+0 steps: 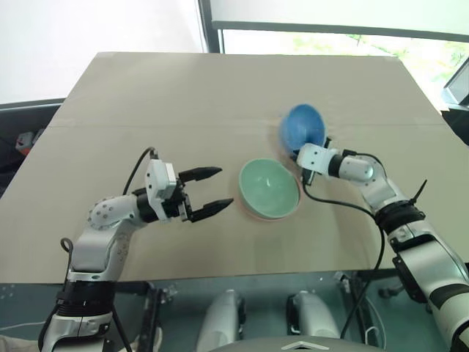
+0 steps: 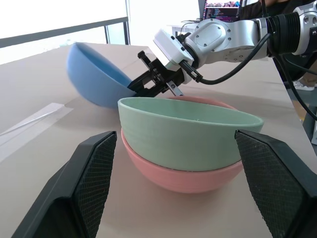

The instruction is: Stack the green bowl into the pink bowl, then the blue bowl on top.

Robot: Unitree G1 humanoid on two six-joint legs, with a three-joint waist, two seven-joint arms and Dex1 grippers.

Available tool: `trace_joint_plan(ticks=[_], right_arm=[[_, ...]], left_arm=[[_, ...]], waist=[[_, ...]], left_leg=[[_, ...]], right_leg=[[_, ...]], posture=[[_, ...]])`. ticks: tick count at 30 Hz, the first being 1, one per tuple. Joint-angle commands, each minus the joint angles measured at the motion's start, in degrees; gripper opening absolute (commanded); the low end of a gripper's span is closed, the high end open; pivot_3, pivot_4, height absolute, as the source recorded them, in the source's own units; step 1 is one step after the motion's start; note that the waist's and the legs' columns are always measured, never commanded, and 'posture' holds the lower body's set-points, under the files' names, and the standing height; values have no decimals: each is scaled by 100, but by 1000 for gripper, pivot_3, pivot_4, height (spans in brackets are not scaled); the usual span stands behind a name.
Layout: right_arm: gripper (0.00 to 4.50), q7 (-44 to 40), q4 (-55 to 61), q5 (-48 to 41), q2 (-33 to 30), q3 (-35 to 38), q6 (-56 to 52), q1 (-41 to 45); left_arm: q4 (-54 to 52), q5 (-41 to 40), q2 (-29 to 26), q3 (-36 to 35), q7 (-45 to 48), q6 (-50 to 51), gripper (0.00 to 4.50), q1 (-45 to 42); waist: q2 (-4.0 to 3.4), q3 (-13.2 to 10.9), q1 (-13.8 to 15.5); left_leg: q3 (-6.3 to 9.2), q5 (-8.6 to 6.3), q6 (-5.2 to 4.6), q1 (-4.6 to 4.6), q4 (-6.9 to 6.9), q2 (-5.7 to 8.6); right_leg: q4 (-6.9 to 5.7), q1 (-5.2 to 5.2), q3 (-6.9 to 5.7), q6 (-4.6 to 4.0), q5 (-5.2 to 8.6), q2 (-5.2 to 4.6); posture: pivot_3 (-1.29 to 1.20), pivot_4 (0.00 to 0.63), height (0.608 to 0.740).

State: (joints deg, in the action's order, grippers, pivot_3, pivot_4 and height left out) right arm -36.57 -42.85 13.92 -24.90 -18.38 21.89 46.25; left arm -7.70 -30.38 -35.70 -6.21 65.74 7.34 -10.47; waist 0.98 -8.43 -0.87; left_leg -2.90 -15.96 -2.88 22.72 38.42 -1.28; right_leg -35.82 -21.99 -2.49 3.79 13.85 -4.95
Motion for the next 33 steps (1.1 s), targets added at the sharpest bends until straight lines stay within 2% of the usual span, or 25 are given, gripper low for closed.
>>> trace_joint_plan(ticks=[1, 4, 6, 8, 12, 16, 21, 25, 31, 32, 33], right_arm=[[115, 139, 251, -105, -91, 281, 99, 96], [115, -132, 1000, -640, -123, 615, -248, -127], [115, -640, 2218, -1468, -161, 894, -915, -452], [115, -970, 3081, -1919, -236, 1004, -1449, -699], [115, -1880, 5527, -3075, -881, 814, -3045, -1719], [115, -1856, 6357, -3340, -961, 664, -3828, -2036], [115, -1763, 6156, -2917, -795, 221, -4103, -1957], [1260, -1849, 5970, -2662, -682, -67, -4013, -1961], [3937, -1929, 6314, -2635, -789, -38, -4057, -2169], [4209, -1903, 6394, -2629, -826, 31, -4028, -2236], [4209, -1848, 6500, -2694, -856, 167, -4072, -2307]], left_arm=[[-96, 30, 5, -17, -7, -122, 4032, -5], [-80, 28, 0, -16, -14, -115, 4032, -11], [-68, 37, -3, -13, -24, -108, 4032, -15], [-65, 39, 0, -11, -34, -95, 4032, -22], [3, 58, 27, 10, -21, -103, 4032, -68], [64, 84, 70, 42, 4, -139, 4032, -120], [209, 150, 126, 120, 58, -210, 4032, -235], [263, 159, 119, 124, 78, -240, 4032, -286], [103, 150, 117, 120, -18, -220, 4032, -152], [61, 145, 117, 115, -47, -203, 4032, -118], [25, 140, 118, 109, -76, -192, 4032, -85]], waist=[[-1, -1, 2], [-4, -2, 10], [-4, -3, 12], [-6, -4, 17], [-4, -3, 77], [-4, -3, 63], [1, 1, 48], [1, 1, 63], [1, 0, 71], [1, 0, 73], [1, 0, 81]], left_leg=[[0, 0, 0, 0, 0, 0], [0, 0, 0, 1, 0, 0], [3, 0, 0, 3, -1, -2], [8, 0, 0, 8, -4, -3], [17, -1, -1, 8, -4, -3], [8, -2, -4, 0, 8, -1], [11, -2, -3, -13, 9, -2], [10, -1, -3, -7, 10, 1], [12, -4, -7, 8, 4, 3], [12, -4, -7, 8, 4, 2], [13, -4, -7, 8, 4, 2]], right_leg=[[0, 0, 0, 0, 0, 0], [0, 0, 0, 0, 0, 0], [1, 0, -2, 0, 0, -1], [3, 0, -7, 0, 0, -2], [6, 7, -16, 0, 0, -6], [8, 8, -7, 0, 0, -9], [-2, 9, -6, -2, -1, -7], [0, 7, -6, -2, -1, -6], [2, 4, -11, -1, -1, -6], [2, 4, -12, 0, -1, -6], [2, 4, -12, 0, -1, -6]], posture=[[0, 150, 740], [0, 150, 740], [0, 150, 740], [0, 150, 740], [0, 150, 740], [0, 150, 740], [0, 150, 740], [0, 150, 740], [0, 150, 740], [0, 150, 740], [0, 150, 740]])
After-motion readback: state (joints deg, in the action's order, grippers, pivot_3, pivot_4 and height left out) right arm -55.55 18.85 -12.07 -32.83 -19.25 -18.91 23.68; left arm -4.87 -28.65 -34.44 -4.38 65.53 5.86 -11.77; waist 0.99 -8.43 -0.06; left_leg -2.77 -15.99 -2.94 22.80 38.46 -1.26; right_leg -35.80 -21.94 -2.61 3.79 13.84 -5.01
